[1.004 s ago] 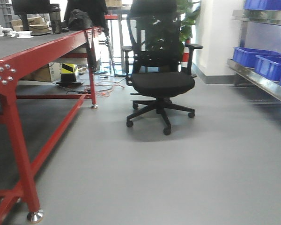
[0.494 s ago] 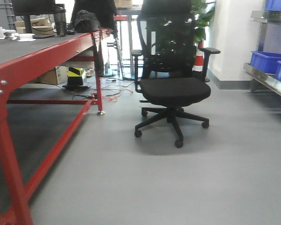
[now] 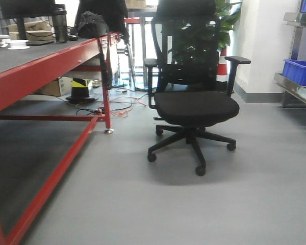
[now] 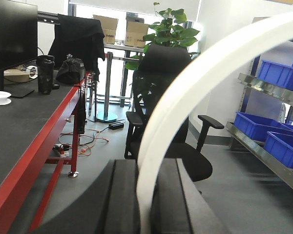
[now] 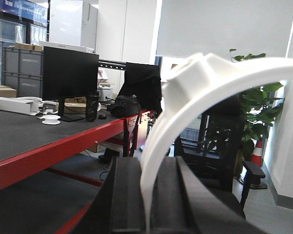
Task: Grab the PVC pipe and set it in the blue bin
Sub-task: 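Drive the base past the chair to the shelf of blue bins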
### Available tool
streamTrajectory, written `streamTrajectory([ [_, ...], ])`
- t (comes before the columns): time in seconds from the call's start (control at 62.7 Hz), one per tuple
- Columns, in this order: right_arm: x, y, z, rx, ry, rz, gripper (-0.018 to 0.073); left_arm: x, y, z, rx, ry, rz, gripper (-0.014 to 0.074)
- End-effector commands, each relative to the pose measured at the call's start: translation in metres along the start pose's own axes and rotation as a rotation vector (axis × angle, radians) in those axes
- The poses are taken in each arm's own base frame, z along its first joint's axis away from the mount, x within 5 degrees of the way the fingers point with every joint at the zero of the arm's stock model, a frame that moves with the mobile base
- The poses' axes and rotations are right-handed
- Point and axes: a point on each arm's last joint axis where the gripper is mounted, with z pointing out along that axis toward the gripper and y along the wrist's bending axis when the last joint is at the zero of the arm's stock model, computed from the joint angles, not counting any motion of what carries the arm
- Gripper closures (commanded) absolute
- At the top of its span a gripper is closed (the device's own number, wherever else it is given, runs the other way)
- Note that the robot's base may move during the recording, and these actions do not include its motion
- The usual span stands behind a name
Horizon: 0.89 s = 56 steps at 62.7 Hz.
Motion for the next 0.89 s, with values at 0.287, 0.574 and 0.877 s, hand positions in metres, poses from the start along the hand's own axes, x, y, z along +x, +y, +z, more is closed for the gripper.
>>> streamTrajectory([
  [0.287, -0.001, 0.0011, -0.001, -0.013, -0.016, -0.009, 0.0724, -0.0022, 0.0006, -0.0013, -0.004, -0.025, -0.009, 0.0707],
  [0.574, -0.001, 0.0011, -0.001, -0.013, -0.016, -0.009, 0.0724, -0.0022, 0.0006, -0.0013, -0.004, -0.025, -0.009, 0.0707],
  [0.877, -0.001, 0.0011, -0.001, -0.013, -0.016, -0.009, 0.0724, -0.0022, 0.0006, -0.0013, -0.004, -0.025, -0.009, 0.0707],
])
